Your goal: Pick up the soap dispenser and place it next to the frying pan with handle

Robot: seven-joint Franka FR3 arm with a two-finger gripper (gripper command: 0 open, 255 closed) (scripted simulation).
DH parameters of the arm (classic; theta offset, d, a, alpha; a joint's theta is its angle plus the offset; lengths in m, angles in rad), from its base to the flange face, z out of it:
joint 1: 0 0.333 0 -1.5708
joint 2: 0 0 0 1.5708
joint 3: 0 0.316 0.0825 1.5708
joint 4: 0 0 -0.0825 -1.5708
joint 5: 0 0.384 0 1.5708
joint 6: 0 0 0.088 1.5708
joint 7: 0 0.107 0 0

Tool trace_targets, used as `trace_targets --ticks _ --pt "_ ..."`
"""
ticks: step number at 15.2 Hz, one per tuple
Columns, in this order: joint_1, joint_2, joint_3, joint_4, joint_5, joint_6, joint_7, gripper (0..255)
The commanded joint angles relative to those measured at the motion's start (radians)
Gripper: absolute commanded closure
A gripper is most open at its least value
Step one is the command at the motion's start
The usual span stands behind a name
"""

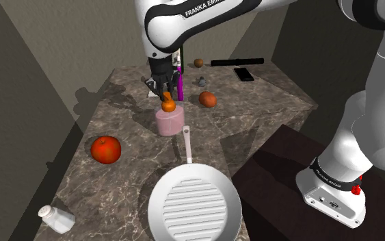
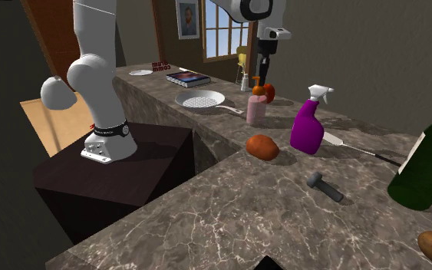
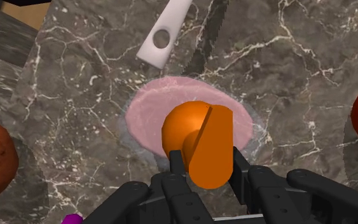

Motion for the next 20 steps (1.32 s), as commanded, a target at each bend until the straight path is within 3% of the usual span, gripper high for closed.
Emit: trace_targets --ticks 1,3,4,9,13,20 --pt "0.0 0.0 0.0 0.0 0.0 0.001 0.0 255" --pt "0.0 0.0 0.0 0.0 0.0 0.001 0.0 255" --pt "0.0 0.0 0.0 0.0 0.0 0.001 0.0 0" --pt "0.0 0.0 0.0 0.0 0.0 0.001 0.0 0" --pt "0.001 -0.021 0.0 0.099 0.0 -0.119 0.0 0" --pt "0.001 -0.021 0.0 0.099 0.0 -0.119 0.0 0"
